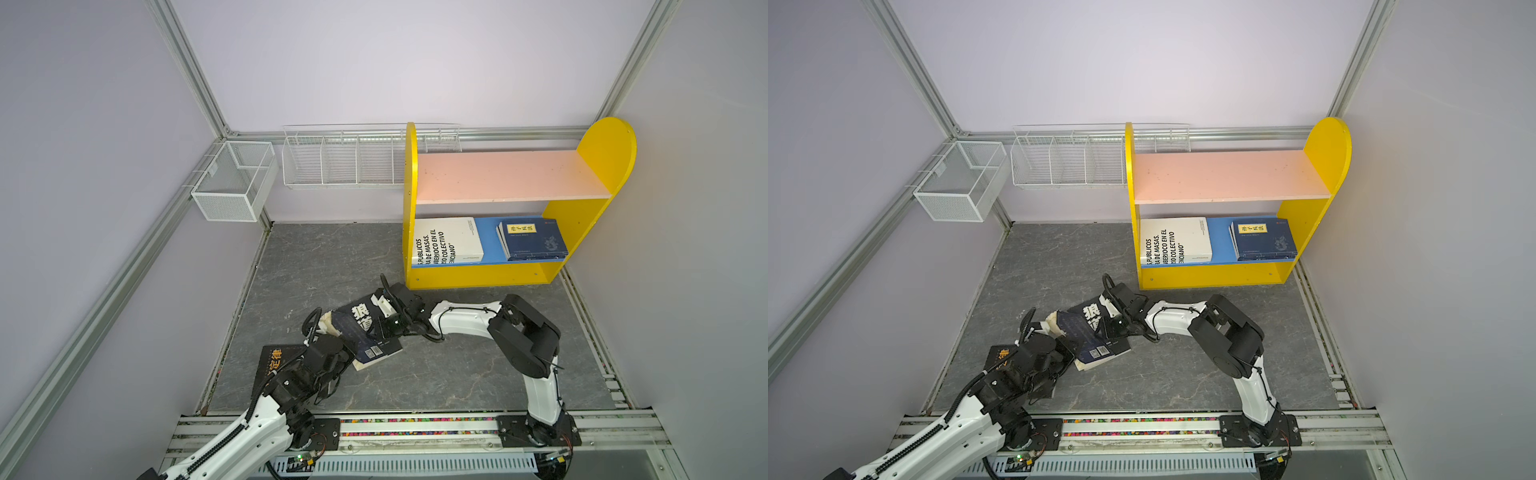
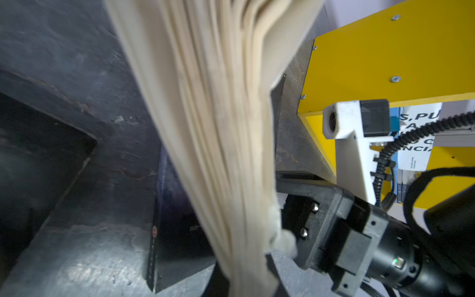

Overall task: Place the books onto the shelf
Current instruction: 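Lift the dark blue paperback with the left gripper while the right withdraws, then hand the dark blue paperback from the left gripper to the right gripper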

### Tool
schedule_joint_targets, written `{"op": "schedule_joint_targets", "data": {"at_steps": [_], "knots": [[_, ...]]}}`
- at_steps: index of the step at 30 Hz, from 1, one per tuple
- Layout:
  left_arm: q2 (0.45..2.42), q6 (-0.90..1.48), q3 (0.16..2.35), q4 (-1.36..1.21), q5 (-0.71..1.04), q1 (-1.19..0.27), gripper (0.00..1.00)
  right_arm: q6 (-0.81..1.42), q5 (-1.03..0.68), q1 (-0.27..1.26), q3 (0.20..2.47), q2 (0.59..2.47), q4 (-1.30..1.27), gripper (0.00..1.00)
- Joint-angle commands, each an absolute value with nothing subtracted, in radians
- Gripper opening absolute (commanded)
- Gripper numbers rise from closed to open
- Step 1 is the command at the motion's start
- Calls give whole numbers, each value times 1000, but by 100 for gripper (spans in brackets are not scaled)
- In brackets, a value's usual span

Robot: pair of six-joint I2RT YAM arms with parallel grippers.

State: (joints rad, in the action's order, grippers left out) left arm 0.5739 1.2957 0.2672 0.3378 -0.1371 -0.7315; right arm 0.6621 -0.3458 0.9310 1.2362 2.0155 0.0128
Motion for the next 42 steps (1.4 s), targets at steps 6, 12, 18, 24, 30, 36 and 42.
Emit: {"op": "schedule_joint_targets", "data": {"at_steps": [6, 12, 18, 24, 30, 36, 42], "knots": [[566, 1129, 443, 430, -54, -700, 0, 608, -400, 821, 1189, 1809, 44, 70], [651, 841, 726, 522, 147, -645, 0, 574, -522, 709, 1120, 1525, 65, 86], [832, 694, 920, 432, 506, -630, 0, 551, -732, 622, 1042, 1254, 101, 100], [908, 666, 996, 262, 749, -629, 0, 562, -774, 575, 1008, 1079, 188, 95], [957, 746, 1010, 77, 867, -629, 0, 616, -705, 539, 925, 952, 246, 89], [1023, 757, 1015, 36, 910, -629, 0, 717, -694, 527, 833, 885, 102, 74], [1060, 810, 1002, -77, 976, -629, 0, 783, -666, 526, 812, 855, -20, 60]]}}
